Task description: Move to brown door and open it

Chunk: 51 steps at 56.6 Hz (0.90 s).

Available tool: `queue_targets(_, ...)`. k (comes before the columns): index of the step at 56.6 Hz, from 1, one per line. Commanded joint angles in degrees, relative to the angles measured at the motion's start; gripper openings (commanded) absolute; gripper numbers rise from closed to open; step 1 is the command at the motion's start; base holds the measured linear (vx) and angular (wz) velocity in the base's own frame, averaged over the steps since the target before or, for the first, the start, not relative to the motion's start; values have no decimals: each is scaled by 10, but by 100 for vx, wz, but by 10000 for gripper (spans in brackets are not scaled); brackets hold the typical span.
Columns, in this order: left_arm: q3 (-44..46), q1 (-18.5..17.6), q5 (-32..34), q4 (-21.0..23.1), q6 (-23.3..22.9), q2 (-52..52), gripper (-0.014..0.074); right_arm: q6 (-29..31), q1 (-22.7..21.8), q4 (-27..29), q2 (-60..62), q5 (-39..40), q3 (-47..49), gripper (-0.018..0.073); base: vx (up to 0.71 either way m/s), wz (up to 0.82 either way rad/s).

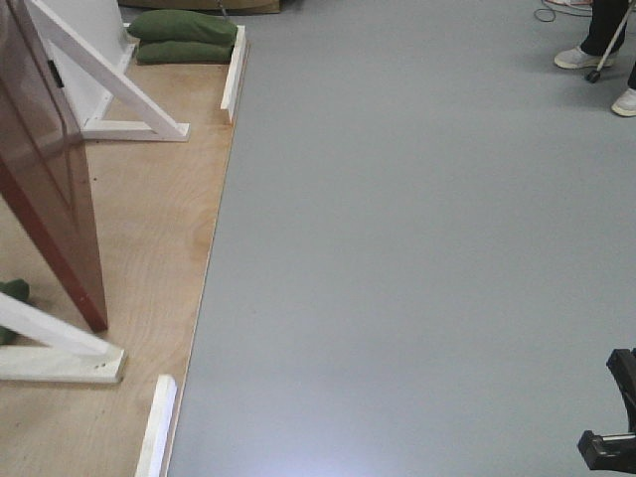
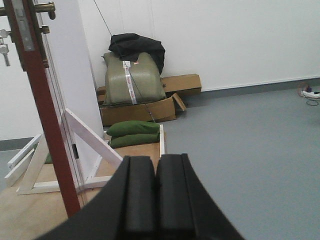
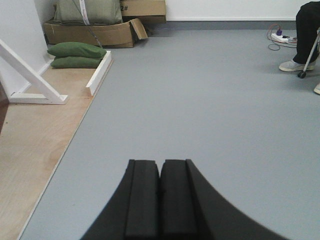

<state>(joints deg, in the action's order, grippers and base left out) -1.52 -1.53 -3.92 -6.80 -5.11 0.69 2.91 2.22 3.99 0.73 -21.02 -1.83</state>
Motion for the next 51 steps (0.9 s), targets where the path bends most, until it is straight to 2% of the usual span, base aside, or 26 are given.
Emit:
queue_targets(1, 10, -2, 43, 4, -1, 7, 36, 4, 0, -2, 3, 44, -2, 0, 38, -6)
queue_targets(29, 10, -2, 43, 4, -1, 7, 36, 4, 0, -2, 3, 44, -2, 0, 39, -6)
queue_targets(51, 10, -2, 43, 4, -1, 7, 36, 4, 0, -2, 3, 44, -2, 0, 39, 8)
